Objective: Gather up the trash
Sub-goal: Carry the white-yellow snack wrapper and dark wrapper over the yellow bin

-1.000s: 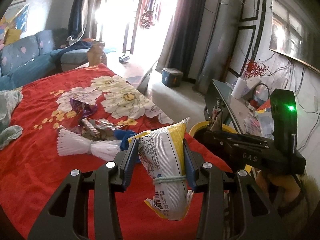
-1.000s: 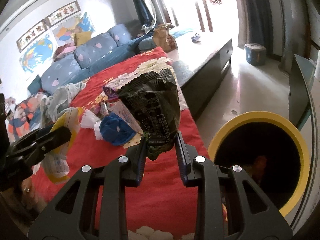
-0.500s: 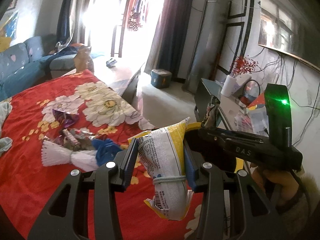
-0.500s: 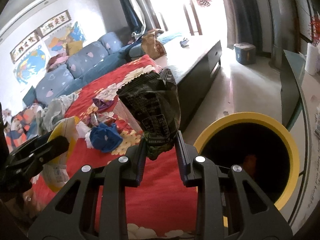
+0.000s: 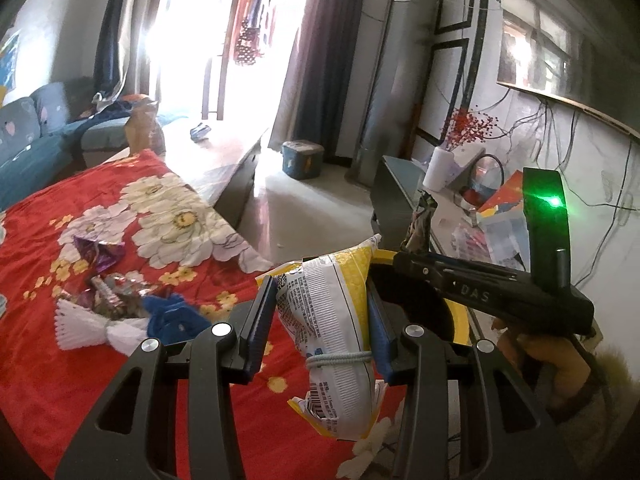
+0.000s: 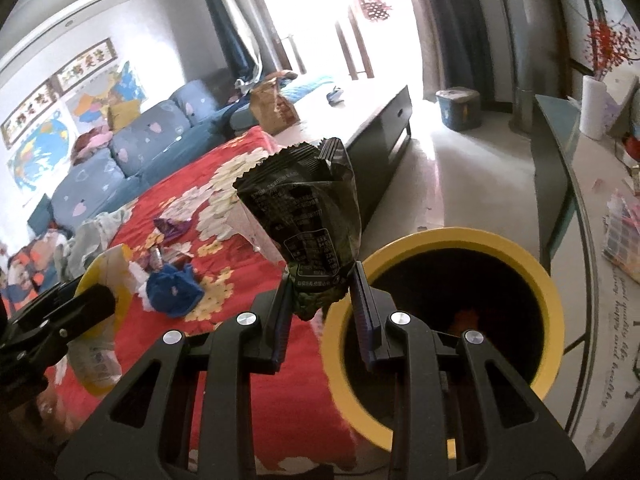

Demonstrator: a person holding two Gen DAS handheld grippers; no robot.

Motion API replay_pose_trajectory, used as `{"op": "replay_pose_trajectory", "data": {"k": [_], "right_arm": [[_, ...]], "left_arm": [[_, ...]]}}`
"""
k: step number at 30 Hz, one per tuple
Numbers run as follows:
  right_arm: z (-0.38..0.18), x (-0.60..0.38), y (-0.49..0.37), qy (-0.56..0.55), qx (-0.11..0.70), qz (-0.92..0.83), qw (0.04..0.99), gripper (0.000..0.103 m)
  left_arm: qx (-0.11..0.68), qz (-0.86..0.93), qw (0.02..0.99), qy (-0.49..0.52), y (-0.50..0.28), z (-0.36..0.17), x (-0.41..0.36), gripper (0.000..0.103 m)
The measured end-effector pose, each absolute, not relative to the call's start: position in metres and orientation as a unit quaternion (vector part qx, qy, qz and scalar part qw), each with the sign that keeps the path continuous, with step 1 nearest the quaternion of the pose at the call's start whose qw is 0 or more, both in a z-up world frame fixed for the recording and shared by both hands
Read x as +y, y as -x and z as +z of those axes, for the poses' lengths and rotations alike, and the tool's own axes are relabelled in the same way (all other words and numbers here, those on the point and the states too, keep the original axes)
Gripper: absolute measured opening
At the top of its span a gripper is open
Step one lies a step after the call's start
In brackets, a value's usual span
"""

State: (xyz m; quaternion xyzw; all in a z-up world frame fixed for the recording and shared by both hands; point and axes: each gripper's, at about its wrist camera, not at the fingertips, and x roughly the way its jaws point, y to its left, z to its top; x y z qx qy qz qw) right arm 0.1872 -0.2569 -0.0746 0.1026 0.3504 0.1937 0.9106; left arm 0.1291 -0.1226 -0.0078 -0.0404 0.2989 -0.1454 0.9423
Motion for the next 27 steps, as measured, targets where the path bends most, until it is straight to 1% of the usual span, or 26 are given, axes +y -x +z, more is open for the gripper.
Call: {"op": "replay_pose_trajectory", "data": {"k": [13, 27], "right_arm": [[-0.081, -0.294, -0.188, -0.117, 0.347, 0.15, 0.919, 0.022], [-0.098, -0.322, -0.193, -0.132, 0.361, 0.113, 0.916, 0.022]], "left_arm": [[0.3, -0.17, 0.939, 0.025, -0.138, -0.009, -0.153, 0.041], [0.308, -0.188, 0.933, 0.009, -0.154, -0.018, -0.183, 0.041]]}}
